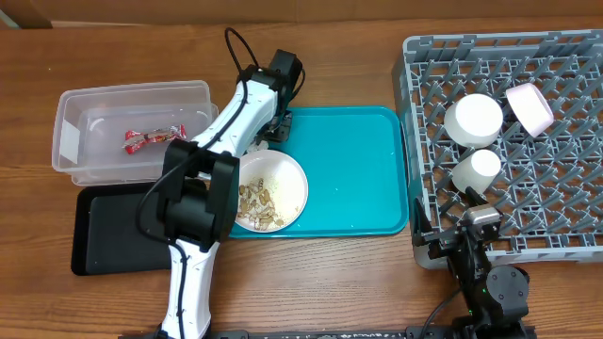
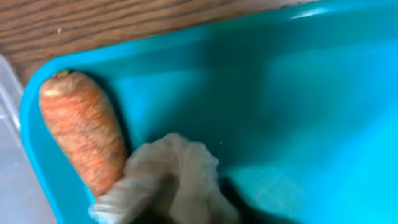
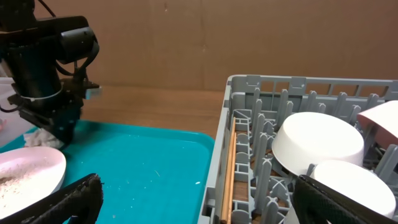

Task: Sort waste into correct bins and load items into the dishwasher
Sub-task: 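Grasp the crumpled foil wrapper on the tray with the left gripper, then drop the foil wrapper into the clear plastic bin, then grasp the carrot piece on the teal tray with the left gripper, then carry the carrot piece to the black tray and release it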

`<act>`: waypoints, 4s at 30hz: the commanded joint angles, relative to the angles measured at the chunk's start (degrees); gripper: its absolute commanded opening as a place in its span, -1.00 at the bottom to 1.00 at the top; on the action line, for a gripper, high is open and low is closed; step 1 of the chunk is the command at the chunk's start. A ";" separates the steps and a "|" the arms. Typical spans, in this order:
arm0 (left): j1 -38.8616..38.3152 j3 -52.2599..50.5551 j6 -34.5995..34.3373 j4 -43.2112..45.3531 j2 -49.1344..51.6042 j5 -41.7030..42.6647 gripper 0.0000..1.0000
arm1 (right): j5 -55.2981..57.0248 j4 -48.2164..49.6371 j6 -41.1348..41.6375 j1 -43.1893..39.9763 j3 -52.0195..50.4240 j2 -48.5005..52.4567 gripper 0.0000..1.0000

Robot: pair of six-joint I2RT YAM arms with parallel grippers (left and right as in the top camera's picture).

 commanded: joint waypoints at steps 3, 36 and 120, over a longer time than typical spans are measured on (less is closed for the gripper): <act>0.02 5.73 -3.10 -3.93 -4.15 -0.98 -0.92 | -0.07 0.35 -0.22 -0.04 -0.39 -0.68 1.00; 7.65 12.81 -10.05 -13.27 -12.17 1.44 0.26 | -0.07 0.35 -0.22 -0.04 -0.39 -0.68 1.00; 28.30 -19.78 -28.33 -27.30 -52.70 -1.40 -0.74 | -0.07 0.35 -0.22 -0.04 -0.39 -0.68 1.00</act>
